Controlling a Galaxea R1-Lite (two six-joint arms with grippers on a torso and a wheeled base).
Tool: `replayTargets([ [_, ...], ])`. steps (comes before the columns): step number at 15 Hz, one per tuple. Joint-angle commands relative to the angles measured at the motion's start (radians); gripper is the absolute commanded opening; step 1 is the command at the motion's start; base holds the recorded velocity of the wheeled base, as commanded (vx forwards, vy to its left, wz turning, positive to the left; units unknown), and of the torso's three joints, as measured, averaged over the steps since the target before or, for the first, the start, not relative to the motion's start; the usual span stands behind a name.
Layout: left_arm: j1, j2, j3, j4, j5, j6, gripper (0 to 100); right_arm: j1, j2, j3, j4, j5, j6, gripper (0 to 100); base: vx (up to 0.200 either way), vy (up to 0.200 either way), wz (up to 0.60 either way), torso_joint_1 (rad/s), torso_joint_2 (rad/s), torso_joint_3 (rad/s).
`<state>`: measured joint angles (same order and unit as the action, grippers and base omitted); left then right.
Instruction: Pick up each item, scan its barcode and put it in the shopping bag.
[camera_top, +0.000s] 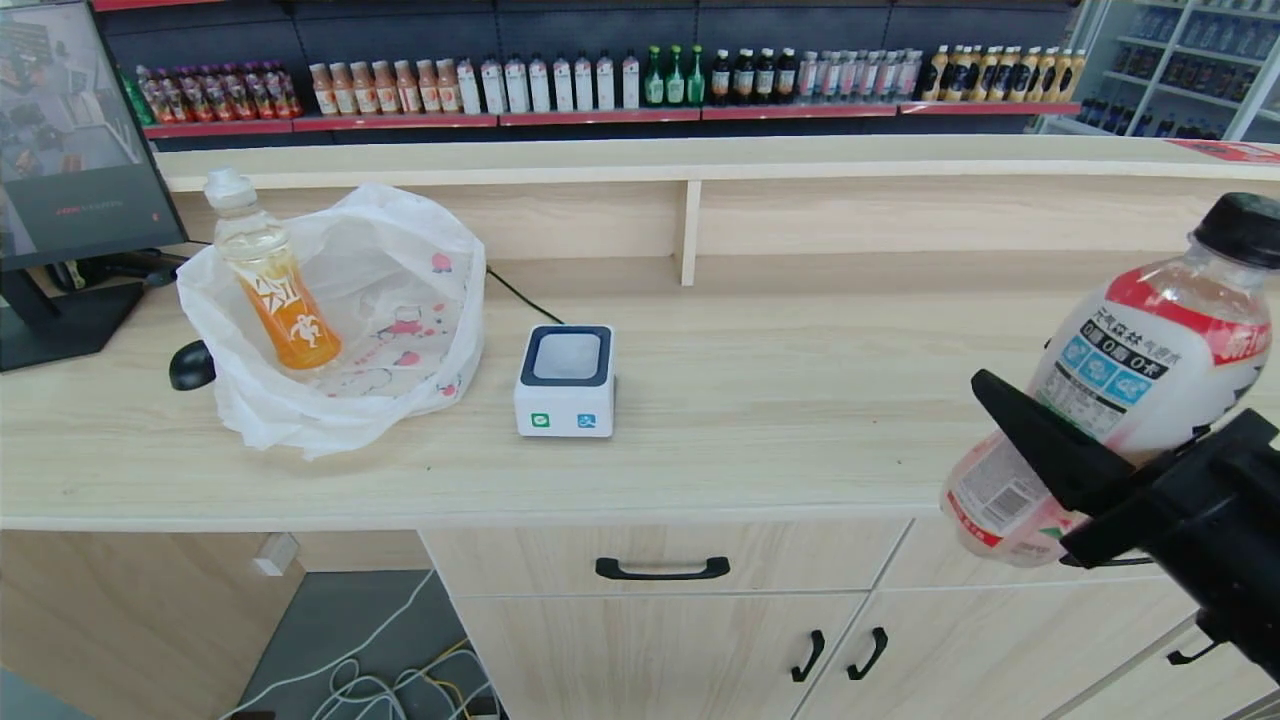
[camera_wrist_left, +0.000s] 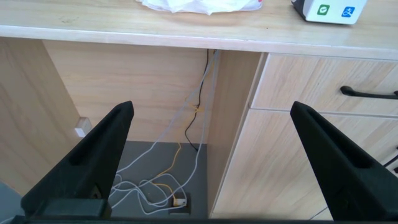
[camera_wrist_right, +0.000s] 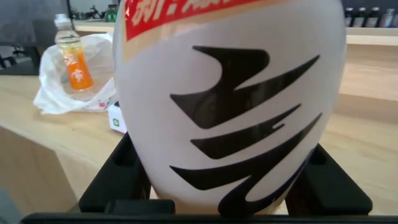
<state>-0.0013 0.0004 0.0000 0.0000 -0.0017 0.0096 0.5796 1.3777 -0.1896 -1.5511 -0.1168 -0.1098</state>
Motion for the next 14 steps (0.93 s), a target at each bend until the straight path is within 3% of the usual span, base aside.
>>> replayTargets([
  [1, 0.0, 0.0, 0.0, 0.0, 0.0, 0.001, 100, -0.06, 0.057, -0.057, -0.001, -0.004, -0.01, 0, 0.0, 0.0, 0.0, 0.0, 0.0, 0.0],
  [4, 0.001, 0.0, 0.0, 0.0, 0.0, 0.0, 100, -0.149, 0.1, -0.113, -0.007, -0.006, -0.019, 0, 0.0, 0.0, 0.0, 0.0, 0.0, 0.0],
  [10, 0.0, 0.0, 0.0, 0.0, 0.002, -0.003, 100, -0.144, 0.087, -0.105, -0.02, -0.006, -0.041, 0, 0.0, 0.0, 0.0, 0.0, 0.0, 0.0],
  [14, 0.001, 0.0, 0.0, 0.0, 0.002, -0.005, 100, -0.15, 0.132, -0.16, -0.02, -0.049, -0.03, 0, 0.0, 0.2, 0.0, -0.004, 0.0, -0.002],
])
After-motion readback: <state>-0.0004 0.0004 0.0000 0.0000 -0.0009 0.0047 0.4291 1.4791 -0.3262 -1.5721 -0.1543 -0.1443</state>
